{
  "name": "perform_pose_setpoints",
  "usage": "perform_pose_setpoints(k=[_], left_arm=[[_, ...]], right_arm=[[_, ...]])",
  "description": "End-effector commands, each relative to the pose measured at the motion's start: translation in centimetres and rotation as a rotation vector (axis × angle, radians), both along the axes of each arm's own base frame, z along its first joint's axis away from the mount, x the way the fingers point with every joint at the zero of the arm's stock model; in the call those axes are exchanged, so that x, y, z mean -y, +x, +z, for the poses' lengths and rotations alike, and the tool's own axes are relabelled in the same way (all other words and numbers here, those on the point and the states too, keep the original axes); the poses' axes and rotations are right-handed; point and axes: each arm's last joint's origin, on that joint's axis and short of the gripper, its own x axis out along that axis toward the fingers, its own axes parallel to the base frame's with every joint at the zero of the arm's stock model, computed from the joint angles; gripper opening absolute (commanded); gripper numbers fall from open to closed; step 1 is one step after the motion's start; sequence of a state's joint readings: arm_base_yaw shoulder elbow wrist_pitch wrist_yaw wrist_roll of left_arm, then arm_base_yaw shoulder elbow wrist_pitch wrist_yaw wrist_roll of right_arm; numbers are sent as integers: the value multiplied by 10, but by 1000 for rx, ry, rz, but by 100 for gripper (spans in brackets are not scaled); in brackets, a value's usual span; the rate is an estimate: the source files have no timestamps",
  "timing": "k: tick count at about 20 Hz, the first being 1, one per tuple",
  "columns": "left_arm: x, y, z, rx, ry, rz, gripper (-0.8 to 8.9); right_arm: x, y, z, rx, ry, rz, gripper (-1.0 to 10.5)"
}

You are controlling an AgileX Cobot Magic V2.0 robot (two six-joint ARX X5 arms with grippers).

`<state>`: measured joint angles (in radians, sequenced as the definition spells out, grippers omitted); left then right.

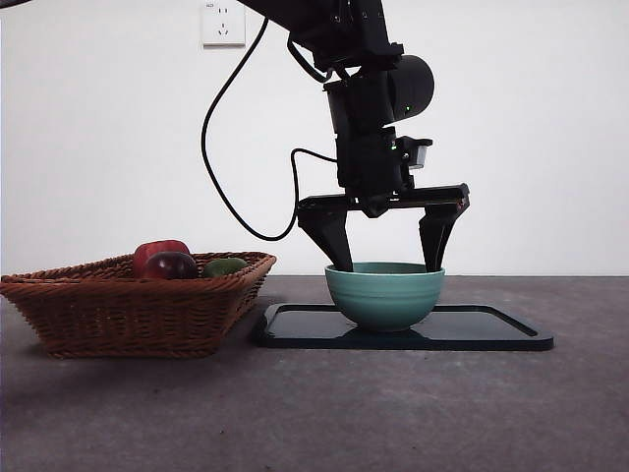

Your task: Pick up the wifruite, put it on the bowl, pick up the plate, put it on desk

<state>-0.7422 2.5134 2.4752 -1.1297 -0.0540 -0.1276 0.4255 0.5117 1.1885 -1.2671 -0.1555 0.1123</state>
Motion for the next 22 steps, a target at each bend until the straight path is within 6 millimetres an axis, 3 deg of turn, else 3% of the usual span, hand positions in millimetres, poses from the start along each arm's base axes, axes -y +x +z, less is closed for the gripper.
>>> perform_pose_setpoints(k=[1,6,11,12,16,22], left_arm=[[8,0,-10,4,11,-22,485],[10,0,-14,-1,16,-25,485],[14,2,-41,-44,55,-28,485],[14,2,-43,-46,57,-27,469],[14,2,-42,-44,55,-27,241],[12,5,-34,-29,47,-21,240]], right_arm=[[0,-1,3,6,14,1,547],[0,-1,2,3,13,1,547],[0,-1,2,2,12,1,548],[0,-1,2,1,12,0,548],[0,-1,2,2,12,0,548],[0,-1,2,2,12,0,548]])
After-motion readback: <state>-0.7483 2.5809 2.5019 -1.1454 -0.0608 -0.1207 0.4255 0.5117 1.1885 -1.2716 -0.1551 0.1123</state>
